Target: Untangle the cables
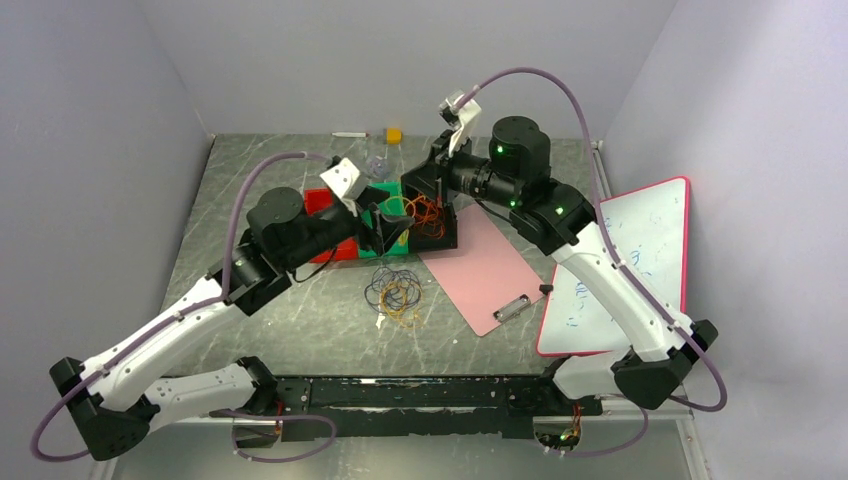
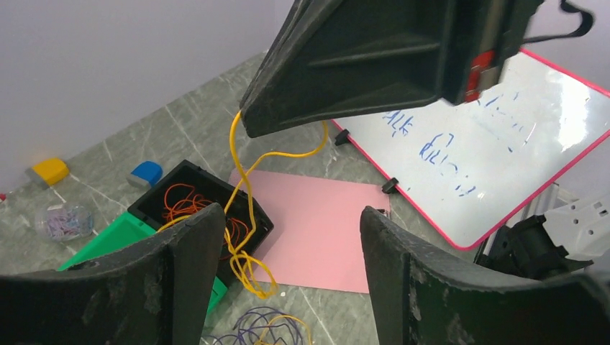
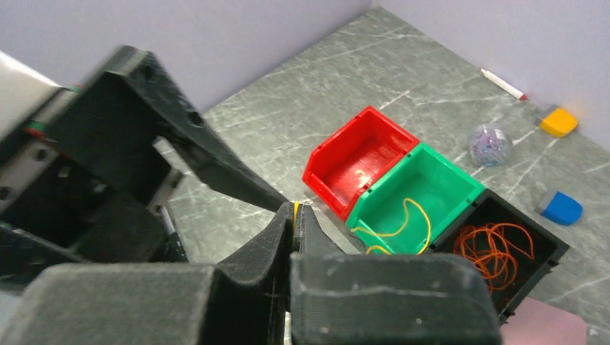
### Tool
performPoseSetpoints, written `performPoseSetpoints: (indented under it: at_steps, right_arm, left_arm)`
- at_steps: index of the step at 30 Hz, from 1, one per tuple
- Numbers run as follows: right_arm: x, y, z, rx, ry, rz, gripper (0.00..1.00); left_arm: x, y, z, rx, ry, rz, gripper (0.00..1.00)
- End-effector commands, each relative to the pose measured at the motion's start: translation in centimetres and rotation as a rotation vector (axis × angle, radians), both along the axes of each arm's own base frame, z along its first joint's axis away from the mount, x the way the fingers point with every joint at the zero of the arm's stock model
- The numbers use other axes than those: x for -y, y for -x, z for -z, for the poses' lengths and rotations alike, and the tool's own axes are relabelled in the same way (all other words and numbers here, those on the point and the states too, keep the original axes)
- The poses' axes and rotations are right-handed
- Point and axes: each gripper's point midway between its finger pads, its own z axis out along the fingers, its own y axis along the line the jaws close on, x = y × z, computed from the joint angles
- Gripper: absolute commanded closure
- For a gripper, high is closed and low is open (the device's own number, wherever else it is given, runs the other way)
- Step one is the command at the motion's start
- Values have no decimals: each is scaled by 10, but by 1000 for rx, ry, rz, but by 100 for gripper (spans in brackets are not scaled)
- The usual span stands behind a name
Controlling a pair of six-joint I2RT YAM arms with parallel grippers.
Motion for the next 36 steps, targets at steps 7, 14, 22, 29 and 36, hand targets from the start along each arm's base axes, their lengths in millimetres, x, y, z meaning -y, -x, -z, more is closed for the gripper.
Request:
performPoseSetpoints:
  at_steps: [7,14,22,29,36]
  right_arm:
    - [9,43,-32,7,-89,-111,100]
    - [12,47,-19,-28,-81,-103,100]
    - [16,47,-17,-35,-111,-72,100]
    - [31,40,-15,-11,-131,29,84]
    - [76,30,-8,60,-218,266,36]
  left_arm:
    - [14,-8,-22,62,31,28,31]
    - [28,2,-44,76,62,123,52]
    - [35,11,-51,73,65,188,92]
    - [30,3,-51,59,44,139,93]
    - [27,-3,-66,44,39,101,93]
